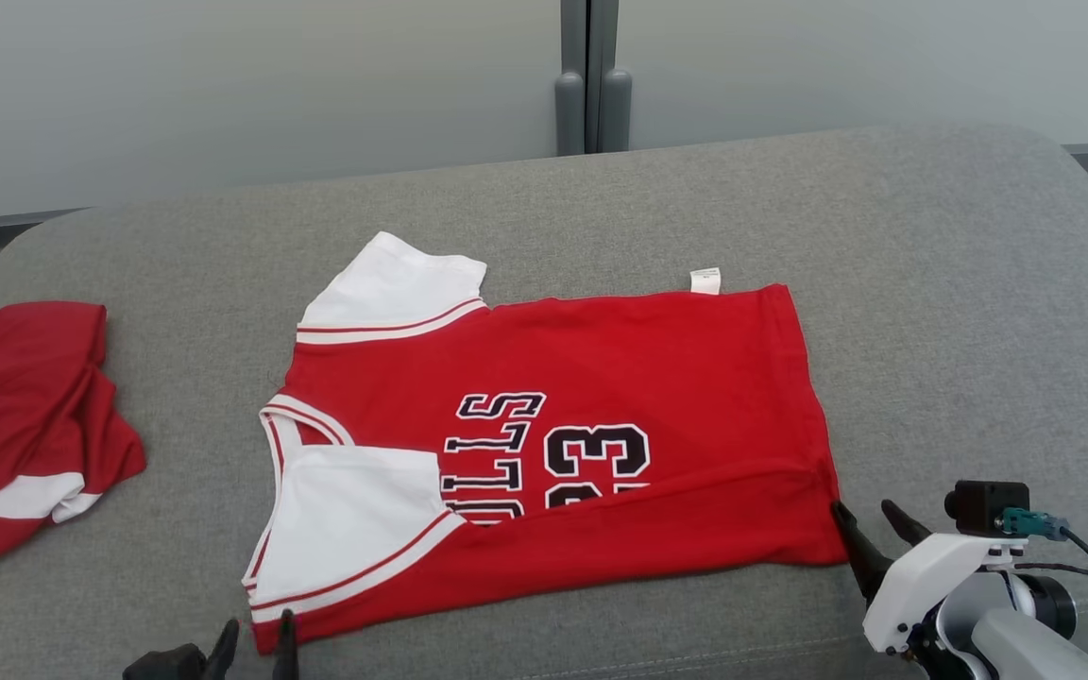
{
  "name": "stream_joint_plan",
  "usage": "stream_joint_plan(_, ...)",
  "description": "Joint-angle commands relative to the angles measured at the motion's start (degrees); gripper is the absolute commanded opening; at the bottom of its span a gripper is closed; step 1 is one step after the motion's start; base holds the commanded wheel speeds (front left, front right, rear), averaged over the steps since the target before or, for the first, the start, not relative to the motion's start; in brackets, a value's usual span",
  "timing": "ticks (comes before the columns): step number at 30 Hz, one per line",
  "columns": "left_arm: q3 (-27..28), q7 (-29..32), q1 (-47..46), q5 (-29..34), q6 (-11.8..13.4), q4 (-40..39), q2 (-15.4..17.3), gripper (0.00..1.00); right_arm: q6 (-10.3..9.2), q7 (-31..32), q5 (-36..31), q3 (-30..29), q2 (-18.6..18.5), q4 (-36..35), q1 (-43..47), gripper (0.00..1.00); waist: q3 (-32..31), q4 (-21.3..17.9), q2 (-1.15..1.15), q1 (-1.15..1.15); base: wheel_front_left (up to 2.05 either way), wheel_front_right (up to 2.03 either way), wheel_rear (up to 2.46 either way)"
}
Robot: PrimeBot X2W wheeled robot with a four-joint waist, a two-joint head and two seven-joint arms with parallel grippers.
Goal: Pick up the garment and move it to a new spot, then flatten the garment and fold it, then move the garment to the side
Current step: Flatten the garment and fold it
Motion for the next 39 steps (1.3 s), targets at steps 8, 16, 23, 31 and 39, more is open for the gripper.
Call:
stream_joint_plan(8, 1.35, -1.49, 0.82, 1.39, 1.14, -5.23, 0.04, 1.0, -0.04, -2.37, -5.35, -3.54, -0.39, -2.05, -0.9, 1.0, -0.29, -0.19, 0.0, 0.0, 0.0, 0.0, 0.0)
stream_joint_plan(16, 5.1, -1.56, 2.68, 6.54, 2.73, -18.05, -1.05, 1.0, -0.05, -2.73, -13.49, -12.62, 1.54, -11.28, 1.75, 1.0, -0.11, -0.05, 0.0, 0.0, 0.0, 0.0, 0.0)
stream_joint_plan(23, 8.3, -1.57, 4.82, 10.45, 3.36, -24.43, -2.88, 1.0, -0.05, -2.74, -21.13, -20.2, 4.83, -20.34, 6.84, 1.0, 0.17, 0.16, 0.0, 0.0, 0.0, 0.0, 0.0)
stream_joint_plan(31, 11.24, -1.58, 3.7, 12.22, 1.84, -26.07, -3.93, 1.0, -0.05, -2.7, -25.23, -24.25, 7.93, -24.36, 10.33, 1.0, 1.25, -0.18, 0.0, 0.0, 0.0, 0.0, 0.0)
stream_joint_plan(39, 10.05, -1.57, -5.26, 13.58, -1.18, -23.48, 0.74, 1.0, -0.05, -2.7, -26.21, -22.97, 8.99, -24.83, 7.41, 1.0, 4.63, -3.26, 0.0, 0.0, 0.0, 0.0, 0.0)
